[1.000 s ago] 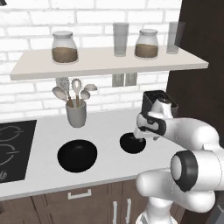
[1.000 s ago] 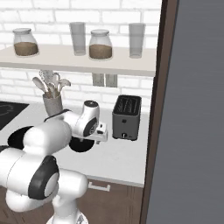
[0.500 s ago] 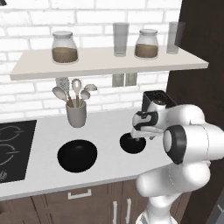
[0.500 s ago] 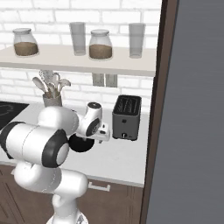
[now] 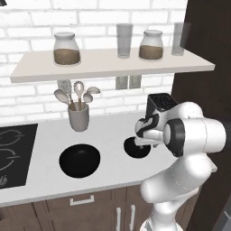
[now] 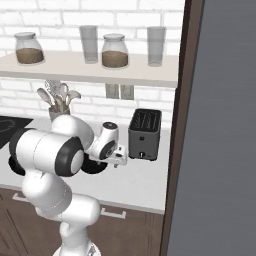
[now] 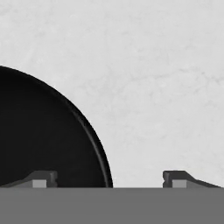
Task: Pick up the bowls on the counter and stack them on top of one another in the open cabinet. Place the smaller bowl on top of the larger bowl.
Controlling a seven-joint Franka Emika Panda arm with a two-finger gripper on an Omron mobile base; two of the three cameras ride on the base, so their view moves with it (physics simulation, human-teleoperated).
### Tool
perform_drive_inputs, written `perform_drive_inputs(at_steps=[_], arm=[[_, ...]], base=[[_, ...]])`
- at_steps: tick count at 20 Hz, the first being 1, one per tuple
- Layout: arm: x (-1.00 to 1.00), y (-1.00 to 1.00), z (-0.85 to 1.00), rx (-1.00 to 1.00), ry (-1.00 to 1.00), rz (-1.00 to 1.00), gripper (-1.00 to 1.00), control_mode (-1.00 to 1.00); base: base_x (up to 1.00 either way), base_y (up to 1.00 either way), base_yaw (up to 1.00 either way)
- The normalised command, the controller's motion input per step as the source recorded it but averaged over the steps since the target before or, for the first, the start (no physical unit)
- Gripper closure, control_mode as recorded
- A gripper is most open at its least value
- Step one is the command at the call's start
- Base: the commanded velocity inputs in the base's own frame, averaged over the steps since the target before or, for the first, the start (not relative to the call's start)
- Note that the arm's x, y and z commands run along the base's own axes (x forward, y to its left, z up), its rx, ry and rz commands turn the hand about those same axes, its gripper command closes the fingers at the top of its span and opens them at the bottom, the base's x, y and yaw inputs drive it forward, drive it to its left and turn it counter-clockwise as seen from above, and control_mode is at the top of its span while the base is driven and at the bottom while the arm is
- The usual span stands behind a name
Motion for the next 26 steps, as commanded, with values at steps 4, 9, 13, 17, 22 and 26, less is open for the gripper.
perform_drive_inputs(at_steps=[4, 9, 13, 17, 22, 26], arm=[[0.04, 0.0, -0.26, 0.0, 0.0, 0.0, 1.0, -1.0], [0.0, 0.0, -0.05, 0.0, 0.0, 0.0, 1.0, -1.0], [0.0, 0.0, -0.01, 0.0, 0.0, 0.0, 1.0, -1.0], [-0.24, -0.04, 0.26, 0.0, 0.0, 0.0, 1.0, -1.0], [-0.84, 0.05, 0.89, 0.02, 0.0, -0.01, 1.0, -1.0], [-0.81, 0.4, 0.74, 0.14, 0.01, 0.0, 1.0, -1.0]], base=[[0.0, 0.0, 0.0], [0.0, 0.0, 0.0], [0.0, 0.0, 0.0], [0.0, 0.0, 0.0], [0.0, 0.0, 0.0], [0.0, 0.0, 0.0]])
